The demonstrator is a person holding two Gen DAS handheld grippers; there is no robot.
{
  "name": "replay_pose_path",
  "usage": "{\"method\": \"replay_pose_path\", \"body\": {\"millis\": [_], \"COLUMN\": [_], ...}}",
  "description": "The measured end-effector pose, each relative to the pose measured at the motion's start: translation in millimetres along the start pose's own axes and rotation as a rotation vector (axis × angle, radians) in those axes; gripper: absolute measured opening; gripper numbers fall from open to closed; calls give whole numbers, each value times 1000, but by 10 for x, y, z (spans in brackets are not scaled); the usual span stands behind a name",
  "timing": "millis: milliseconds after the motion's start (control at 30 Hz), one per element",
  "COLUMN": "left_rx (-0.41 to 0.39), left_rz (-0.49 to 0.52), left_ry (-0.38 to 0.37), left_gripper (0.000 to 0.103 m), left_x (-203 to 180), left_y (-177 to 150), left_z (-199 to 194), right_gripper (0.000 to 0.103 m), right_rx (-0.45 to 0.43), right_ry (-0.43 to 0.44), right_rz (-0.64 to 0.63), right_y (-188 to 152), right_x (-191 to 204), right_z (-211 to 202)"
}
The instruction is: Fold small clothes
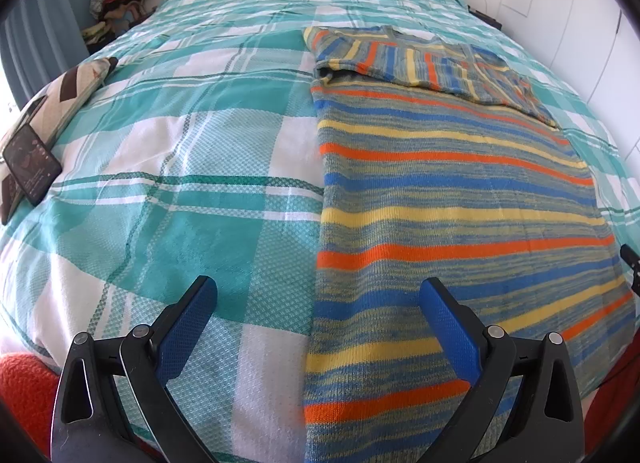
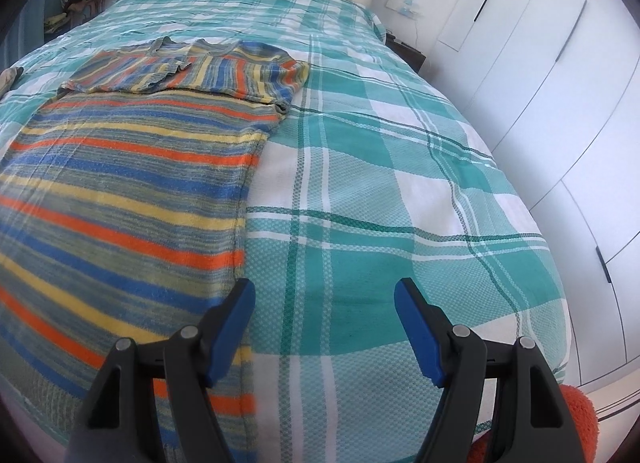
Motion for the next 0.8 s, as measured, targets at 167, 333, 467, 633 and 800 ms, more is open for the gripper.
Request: {"method": "replay_pose_path", "body": {"millis": [167,333,467,633,800], "left_rx": [2,2,2,3,2], "left_rz": [4,3,5,5,5], "left_ry": [3,4,5,6,6], "left_gripper": [101,101,101,101,101], "left_x": [-12,-14,-16,-19,-20], "left_y": [-7,-7,-11,-13,-13], "left_z": [7,7,14,15,14], "right_gripper": [72,72,72,72,72], "right_rx": [5,8,8,9,10], "right_ry": [0,1,1,1,1], "right_rz": [-1,1,1,1,2], "right_y": [-3,-7,-6,-5,-6], "right_x": [6,7,8,7,7], "right_z": [12,15,18,19,21]}}
Point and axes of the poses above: each gripper's, at about its wrist camera, not at the fingertips, and z roughly the way its jaws point, x to its left, y to its top, the point moved 5 cm from there along z, roughly the way its jaws point, and after that the axes turned 2 degrees about x, right-handed, at the moved point
